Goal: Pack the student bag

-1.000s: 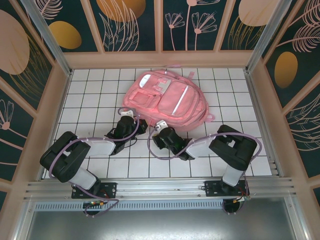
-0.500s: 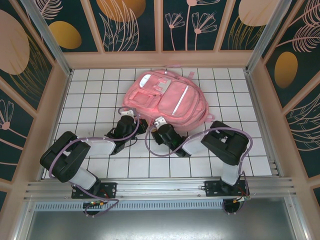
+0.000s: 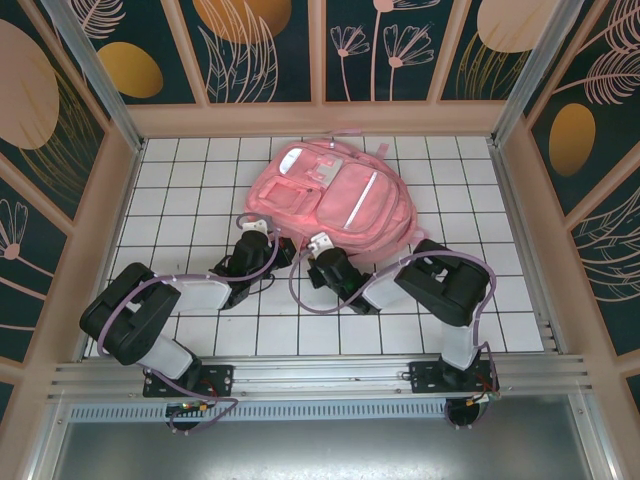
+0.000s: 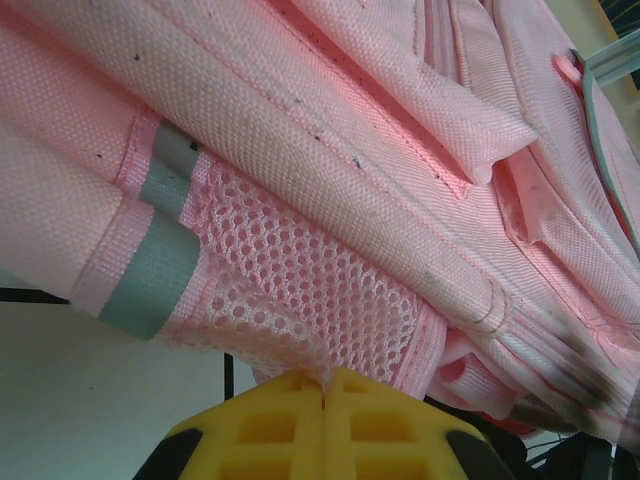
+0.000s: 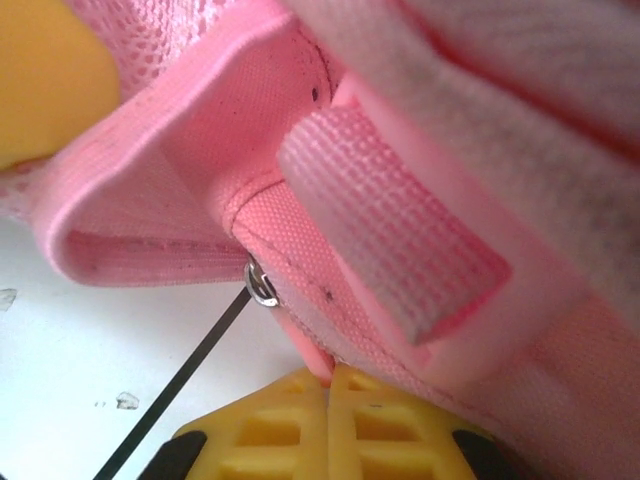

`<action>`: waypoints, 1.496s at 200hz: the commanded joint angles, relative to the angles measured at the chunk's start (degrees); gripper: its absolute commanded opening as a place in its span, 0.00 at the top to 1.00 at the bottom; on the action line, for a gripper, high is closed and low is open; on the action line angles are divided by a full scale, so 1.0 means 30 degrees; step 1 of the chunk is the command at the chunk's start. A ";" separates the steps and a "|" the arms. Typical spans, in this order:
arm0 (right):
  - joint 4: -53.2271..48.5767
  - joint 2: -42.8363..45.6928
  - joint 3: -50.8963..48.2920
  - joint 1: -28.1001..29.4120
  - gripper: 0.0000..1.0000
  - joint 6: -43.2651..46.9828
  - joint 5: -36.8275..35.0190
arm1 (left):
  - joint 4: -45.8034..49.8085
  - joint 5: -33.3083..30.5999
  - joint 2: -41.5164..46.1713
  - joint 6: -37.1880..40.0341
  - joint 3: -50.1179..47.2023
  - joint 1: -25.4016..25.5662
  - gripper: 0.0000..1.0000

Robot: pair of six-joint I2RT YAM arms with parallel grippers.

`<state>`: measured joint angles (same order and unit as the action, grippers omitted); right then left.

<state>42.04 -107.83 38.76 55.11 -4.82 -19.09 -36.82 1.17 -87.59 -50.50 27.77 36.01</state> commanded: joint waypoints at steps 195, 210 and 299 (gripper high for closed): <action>0.0802 -0.0047 0.0233 0.0126 0.67 0.0102 -0.0162 | 0.0786 -0.0418 0.0421 0.0075 0.1025 0.0086 1.00; 0.0914 -0.0149 0.0119 -0.0036 0.62 0.0024 -0.0292 | 0.0818 -0.0390 0.0529 0.0076 0.1016 0.0075 1.00; 0.1851 -0.2134 0.1397 -0.0424 0.68 0.0435 -0.1066 | 0.0415 0.0247 0.0719 -0.0285 0.0855 0.0075 1.00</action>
<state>45.89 -111.96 41.56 55.51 -3.77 -20.01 -32.91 -0.56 -87.37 -50.70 29.30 35.90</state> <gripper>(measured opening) 0.361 0.062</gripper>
